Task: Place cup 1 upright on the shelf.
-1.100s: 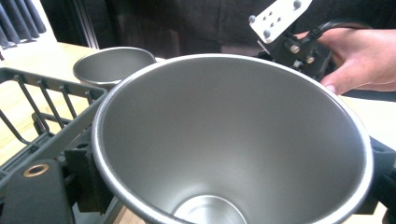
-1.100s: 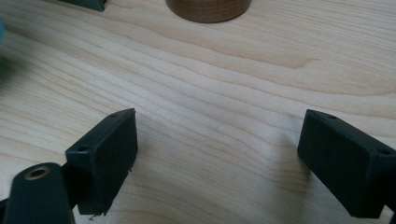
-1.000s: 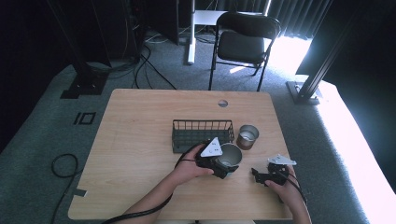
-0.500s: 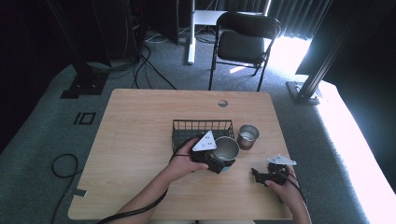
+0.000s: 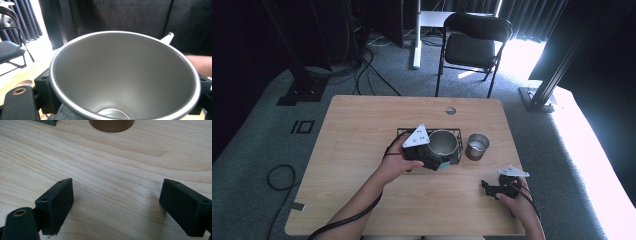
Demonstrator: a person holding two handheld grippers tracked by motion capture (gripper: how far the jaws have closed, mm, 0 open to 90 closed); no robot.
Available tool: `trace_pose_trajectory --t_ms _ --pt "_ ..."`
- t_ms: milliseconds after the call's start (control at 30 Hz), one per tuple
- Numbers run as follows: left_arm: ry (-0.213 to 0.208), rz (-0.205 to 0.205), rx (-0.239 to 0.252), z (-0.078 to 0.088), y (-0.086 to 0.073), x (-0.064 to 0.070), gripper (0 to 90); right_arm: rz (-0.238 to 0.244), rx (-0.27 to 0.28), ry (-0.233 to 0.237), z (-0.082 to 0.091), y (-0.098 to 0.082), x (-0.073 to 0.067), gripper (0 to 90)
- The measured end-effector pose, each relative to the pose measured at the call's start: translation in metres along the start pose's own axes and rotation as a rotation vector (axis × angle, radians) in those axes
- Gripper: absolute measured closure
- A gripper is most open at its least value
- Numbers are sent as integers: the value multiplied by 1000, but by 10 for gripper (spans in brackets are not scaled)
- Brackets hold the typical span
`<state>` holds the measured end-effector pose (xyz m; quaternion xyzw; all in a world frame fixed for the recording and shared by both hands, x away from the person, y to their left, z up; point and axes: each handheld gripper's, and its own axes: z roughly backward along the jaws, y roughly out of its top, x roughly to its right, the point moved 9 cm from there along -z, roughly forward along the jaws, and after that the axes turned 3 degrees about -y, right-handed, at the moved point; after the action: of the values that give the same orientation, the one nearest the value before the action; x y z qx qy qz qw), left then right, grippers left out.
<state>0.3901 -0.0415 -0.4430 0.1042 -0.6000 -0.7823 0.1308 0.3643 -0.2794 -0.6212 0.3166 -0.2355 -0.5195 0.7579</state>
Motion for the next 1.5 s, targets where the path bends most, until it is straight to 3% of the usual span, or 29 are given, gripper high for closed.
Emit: trace_pose_trajectory --t_ms 300,667,933,1067,1500 --pt "49 21 45 11 13 -21 137 0 0 0 0 0 0 117" --pt "134 47 48 28 14 -52 137 0 0 0 0 0 0 117" --pt "204 43 15 37 2 -75 137 0 0 0 0 0 0 116" --pt "234 60 22 40 -4 -84 137 0 -1 0 0 0 0 116" --pt "282 100 -2 35 -34 -106 137 0 -1 0 0 0 0 117"
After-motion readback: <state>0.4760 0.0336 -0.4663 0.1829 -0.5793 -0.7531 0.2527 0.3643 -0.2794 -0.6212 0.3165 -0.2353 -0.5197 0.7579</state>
